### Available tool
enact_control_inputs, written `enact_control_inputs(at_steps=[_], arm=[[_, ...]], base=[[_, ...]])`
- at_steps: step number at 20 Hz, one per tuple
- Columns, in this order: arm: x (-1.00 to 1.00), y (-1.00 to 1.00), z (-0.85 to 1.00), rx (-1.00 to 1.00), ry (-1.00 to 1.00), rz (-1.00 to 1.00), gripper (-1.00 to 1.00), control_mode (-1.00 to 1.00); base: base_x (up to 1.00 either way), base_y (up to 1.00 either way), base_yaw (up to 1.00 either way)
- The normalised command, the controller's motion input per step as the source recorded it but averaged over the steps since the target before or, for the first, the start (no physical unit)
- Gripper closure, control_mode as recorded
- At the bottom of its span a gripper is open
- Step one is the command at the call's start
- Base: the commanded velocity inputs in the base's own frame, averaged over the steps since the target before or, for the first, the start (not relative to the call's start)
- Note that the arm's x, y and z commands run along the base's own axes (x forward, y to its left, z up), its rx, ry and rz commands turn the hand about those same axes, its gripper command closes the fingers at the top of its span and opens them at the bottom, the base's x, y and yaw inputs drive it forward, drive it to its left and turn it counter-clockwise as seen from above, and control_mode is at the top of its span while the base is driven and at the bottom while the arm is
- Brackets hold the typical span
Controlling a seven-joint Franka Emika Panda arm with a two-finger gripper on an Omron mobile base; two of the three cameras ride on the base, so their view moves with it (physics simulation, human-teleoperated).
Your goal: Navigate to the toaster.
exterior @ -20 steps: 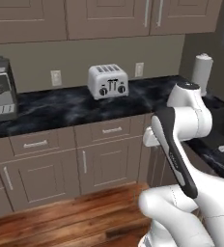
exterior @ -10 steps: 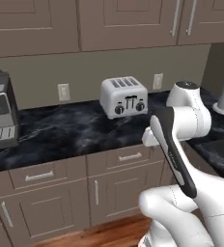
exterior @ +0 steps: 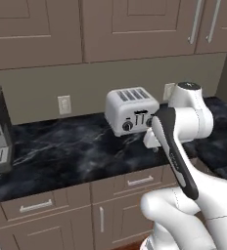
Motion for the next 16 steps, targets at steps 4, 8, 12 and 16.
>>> enact_control_inputs(at_steps=[4, 8, 12, 16], arm=[[0.00, 0.00, 0.00, 0.00, 0.00, 0.00, -1.00, 1.00], [0.00, 0.00, 0.00, 0.00, 0.00, 0.00, -1.00, 1.00], [0.00, 0.00, 0.00, 0.00, 0.00, 0.00, -1.00, 1.00], [0.00, 0.00, 0.00, 0.00, 0.00, 0.00, -1.00, 1.00]], base=[[0.46, -0.40, 0.00], [0.45, -0.39, 0.00], [0.46, -0.32, 0.00], [0.56, -0.13, 0.00]])
